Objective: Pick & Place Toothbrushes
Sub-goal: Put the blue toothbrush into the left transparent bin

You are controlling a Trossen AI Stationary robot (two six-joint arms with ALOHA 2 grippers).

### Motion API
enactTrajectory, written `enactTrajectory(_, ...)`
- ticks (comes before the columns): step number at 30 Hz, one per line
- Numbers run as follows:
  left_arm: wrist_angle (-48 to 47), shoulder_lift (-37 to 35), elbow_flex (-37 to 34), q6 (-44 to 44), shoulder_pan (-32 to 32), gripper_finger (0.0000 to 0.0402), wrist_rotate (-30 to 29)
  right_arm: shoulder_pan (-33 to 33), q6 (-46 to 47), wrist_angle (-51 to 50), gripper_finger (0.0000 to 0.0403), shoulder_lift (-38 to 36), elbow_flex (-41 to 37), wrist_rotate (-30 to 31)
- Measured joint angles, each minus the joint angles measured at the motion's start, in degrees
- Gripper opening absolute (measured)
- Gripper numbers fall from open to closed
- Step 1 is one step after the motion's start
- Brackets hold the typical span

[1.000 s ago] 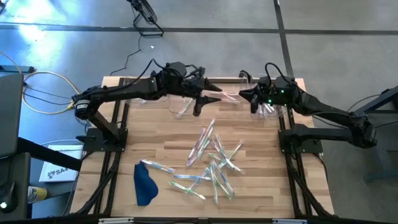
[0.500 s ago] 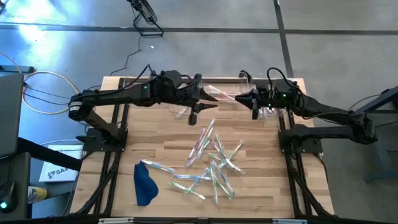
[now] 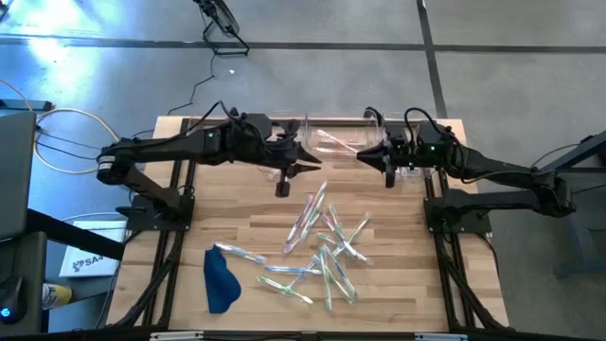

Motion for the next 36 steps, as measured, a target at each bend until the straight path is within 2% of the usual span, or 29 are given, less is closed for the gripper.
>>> enactTrajectory(7, -15.26, -0.92, -0.13, -7.02, -1.55, 0.0055, 1.17, 0.0, 0.04, -0.56, 0.0039, 0.13, 0.0, -1.54)
enactTrajectory(14, -24.87, -0.96, -0.08, -17.03, -4.67, 0.0055, 1.07, 0.0, -0.03, -0.91, 0.0039, 0.23, 0.0, -1.41)
enactTrajectory(26, -40.17, 0.21, -0.1, -14.03, -9.75, 0.0055, 1.21, 0.0, -1.05, -1.12, 0.0039, 3.49, 0.0, -1.4)
enactTrajectory(32, -42.02, 0.62, -0.1, -12.65, -11.6, 0.0055, 1.58, 0.02, -0.2, -1.04, 0.0039, 5.45, 0.0, -1.8)
enactTrajectory(36, -42.22, 1.08, 0.0, -6.39, -12.67, 0.0055, 1.6, 0.71, -0.71, -0.95, 0.0039, 5.61, 0.0, -1.78)
